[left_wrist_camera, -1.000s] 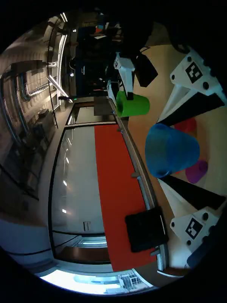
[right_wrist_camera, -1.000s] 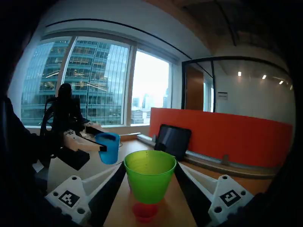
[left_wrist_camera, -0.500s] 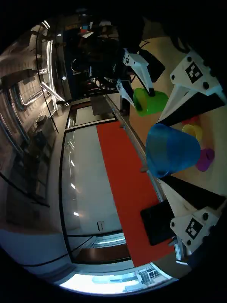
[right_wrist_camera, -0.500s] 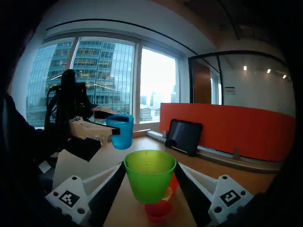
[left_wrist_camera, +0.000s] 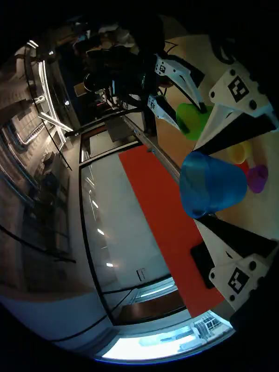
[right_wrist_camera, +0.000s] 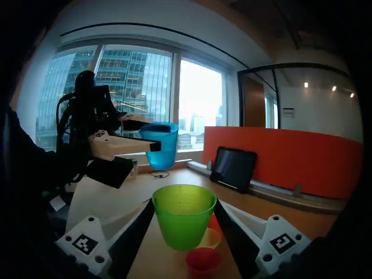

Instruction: Pour water

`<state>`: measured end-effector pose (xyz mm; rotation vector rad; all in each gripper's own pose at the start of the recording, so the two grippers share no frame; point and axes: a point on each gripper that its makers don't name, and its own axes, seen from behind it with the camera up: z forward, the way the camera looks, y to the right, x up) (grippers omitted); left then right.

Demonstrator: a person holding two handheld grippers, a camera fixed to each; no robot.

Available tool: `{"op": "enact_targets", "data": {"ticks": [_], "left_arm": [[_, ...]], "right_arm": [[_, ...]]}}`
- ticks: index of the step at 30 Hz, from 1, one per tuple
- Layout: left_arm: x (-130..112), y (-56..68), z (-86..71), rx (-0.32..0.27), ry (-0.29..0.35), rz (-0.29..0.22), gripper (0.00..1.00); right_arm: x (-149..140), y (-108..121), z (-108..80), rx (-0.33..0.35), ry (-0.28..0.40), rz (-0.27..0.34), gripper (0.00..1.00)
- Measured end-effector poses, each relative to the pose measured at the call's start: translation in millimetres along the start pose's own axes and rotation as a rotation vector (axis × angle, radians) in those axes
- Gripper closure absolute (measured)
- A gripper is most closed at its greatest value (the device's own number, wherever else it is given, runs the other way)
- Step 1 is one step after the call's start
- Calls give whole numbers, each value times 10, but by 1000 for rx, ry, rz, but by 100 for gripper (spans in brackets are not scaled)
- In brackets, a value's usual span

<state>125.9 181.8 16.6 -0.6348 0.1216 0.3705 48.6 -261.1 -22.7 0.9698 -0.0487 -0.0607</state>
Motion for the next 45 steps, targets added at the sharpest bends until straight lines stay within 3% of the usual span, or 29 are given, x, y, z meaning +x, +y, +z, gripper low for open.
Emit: {"op": "enact_targets", "data": {"ticks": [6, 22, 45], "left_arm": [[106, -21, 16, 17, 7, 97, 13], [380, -98, 43, 59, 36, 291, 12], [548, -73, 105, 86, 41, 517, 12]], "right_arm": [[-49, -100, 77, 24, -5, -8, 7], [-117, -263, 239, 66, -4, -8, 7], [-193, -382, 369, 95, -9, -5, 8]]}}
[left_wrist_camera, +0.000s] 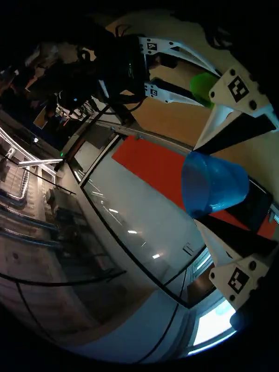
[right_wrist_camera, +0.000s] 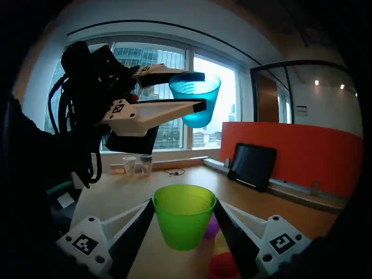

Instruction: Pour water

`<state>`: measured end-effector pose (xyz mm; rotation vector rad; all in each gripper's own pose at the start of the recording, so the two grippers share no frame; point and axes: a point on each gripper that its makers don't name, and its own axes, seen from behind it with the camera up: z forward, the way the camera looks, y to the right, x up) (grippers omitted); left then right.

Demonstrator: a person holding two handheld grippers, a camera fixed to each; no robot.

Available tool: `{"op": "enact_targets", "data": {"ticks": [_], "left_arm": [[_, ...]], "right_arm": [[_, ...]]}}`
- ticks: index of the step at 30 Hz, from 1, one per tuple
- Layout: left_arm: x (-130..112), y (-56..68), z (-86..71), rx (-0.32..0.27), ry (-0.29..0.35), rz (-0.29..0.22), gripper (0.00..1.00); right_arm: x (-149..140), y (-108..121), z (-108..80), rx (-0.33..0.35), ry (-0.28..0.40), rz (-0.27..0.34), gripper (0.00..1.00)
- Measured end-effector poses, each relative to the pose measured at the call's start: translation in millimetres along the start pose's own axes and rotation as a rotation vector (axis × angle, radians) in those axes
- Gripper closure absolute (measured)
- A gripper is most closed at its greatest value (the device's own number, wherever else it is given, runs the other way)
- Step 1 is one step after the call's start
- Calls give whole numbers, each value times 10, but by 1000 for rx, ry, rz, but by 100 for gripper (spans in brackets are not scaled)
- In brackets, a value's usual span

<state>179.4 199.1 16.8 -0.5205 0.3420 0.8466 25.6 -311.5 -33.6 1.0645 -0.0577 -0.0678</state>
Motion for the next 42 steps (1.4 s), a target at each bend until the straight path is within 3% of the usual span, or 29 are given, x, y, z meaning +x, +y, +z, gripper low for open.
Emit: {"op": "enact_targets", "data": {"ticks": [24, 42], "left_arm": [[85, -45, 35, 27, 5, 189, 12], [84, -70, -19, 41, 0, 266, 12]], "right_arm": [[-15, 40, -35, 0, -1, -3, 8], [11, 44, -39, 0, 8, -7, 8]]}}
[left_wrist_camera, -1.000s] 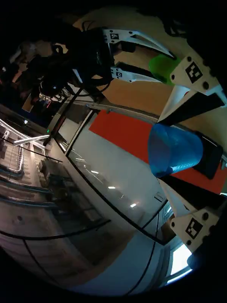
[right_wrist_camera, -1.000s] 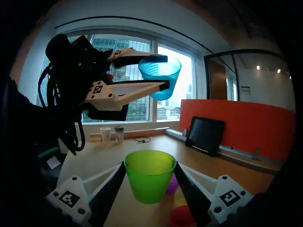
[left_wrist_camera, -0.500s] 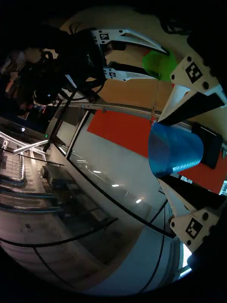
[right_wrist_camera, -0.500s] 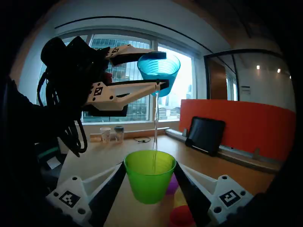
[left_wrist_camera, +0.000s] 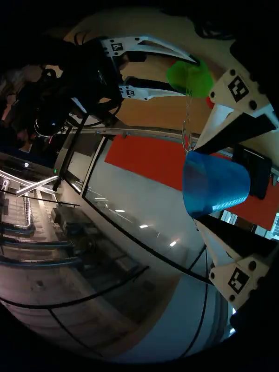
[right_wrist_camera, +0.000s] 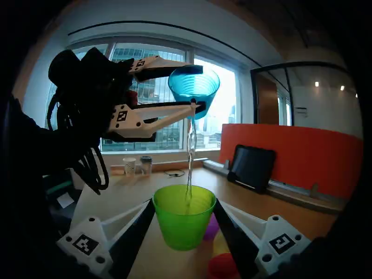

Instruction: Pour water

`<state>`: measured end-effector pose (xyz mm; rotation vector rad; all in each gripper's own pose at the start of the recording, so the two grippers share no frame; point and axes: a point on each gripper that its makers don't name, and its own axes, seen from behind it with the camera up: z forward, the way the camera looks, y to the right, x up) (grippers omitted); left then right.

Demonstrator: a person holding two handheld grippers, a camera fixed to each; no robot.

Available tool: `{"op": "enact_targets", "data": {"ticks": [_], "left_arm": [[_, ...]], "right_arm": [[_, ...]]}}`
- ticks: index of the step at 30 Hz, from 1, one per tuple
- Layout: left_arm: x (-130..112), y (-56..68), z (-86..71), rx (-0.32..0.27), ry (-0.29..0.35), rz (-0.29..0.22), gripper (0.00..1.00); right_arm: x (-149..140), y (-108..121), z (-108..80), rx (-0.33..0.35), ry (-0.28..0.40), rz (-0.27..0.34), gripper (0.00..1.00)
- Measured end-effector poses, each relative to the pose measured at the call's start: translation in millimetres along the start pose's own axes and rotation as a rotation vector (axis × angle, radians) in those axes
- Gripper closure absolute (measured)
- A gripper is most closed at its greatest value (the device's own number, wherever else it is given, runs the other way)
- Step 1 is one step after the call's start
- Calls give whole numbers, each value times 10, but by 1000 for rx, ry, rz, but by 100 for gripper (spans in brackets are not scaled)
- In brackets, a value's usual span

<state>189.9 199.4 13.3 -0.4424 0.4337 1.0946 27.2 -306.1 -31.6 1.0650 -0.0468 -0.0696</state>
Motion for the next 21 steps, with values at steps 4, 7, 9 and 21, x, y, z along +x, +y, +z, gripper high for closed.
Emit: {"op": "enact_targets", "data": {"ticks": [4, 7, 9, 21], "left_arm": [[20, -5, -14, 2, 2, 16, 12], [33, -20, -16, 2, 3, 30, 12], [41, -34, -16, 3, 3, 41, 12], [117, -83, -19, 13, 9, 100, 12]], "right_arm": [[-7, 1, -4, 0, 2, 0, 8], [-10, 7, -6, -3, 3, -1, 8], [-6, 13, -8, -5, 5, -3, 8], [12, 26, -41, -10, 13, -8, 9]]}}
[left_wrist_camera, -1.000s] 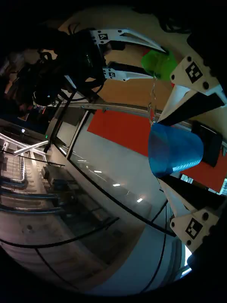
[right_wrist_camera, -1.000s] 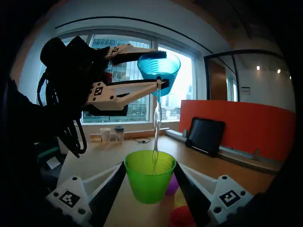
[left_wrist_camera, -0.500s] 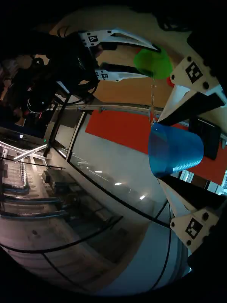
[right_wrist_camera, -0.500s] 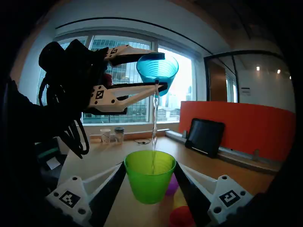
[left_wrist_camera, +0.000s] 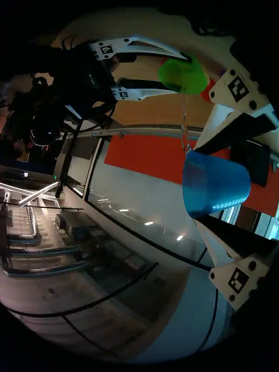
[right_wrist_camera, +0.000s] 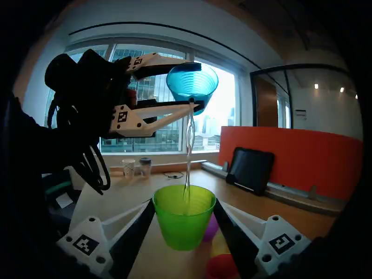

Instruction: Pour water

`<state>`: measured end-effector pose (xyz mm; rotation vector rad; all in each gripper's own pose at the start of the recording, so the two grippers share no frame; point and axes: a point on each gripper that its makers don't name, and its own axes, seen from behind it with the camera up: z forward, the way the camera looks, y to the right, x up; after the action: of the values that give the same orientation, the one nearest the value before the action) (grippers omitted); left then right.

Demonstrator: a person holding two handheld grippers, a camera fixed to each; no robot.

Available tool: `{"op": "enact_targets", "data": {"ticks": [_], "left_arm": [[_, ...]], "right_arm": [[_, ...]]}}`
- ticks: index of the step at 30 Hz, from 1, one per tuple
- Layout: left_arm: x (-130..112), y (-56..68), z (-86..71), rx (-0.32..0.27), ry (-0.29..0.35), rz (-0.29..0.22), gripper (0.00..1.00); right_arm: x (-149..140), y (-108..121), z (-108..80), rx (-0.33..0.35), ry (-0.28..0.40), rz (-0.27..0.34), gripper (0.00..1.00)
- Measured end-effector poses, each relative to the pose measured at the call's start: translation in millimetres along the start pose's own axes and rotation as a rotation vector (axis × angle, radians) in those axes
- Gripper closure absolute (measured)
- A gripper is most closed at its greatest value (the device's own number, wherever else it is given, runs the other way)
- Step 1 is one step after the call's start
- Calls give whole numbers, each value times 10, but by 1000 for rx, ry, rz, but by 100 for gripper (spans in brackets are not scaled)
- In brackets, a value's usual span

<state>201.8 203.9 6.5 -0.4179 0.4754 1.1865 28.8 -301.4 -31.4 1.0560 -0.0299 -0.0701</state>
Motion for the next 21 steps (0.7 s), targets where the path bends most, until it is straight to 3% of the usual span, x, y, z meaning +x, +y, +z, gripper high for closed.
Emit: {"op": "enact_targets", "data": {"ticks": [21], "left_arm": [[118, -41, -23, 2, 9, 115, 13]], "right_arm": [[64, 7, -37, -10, 18, 1, 9]]}}
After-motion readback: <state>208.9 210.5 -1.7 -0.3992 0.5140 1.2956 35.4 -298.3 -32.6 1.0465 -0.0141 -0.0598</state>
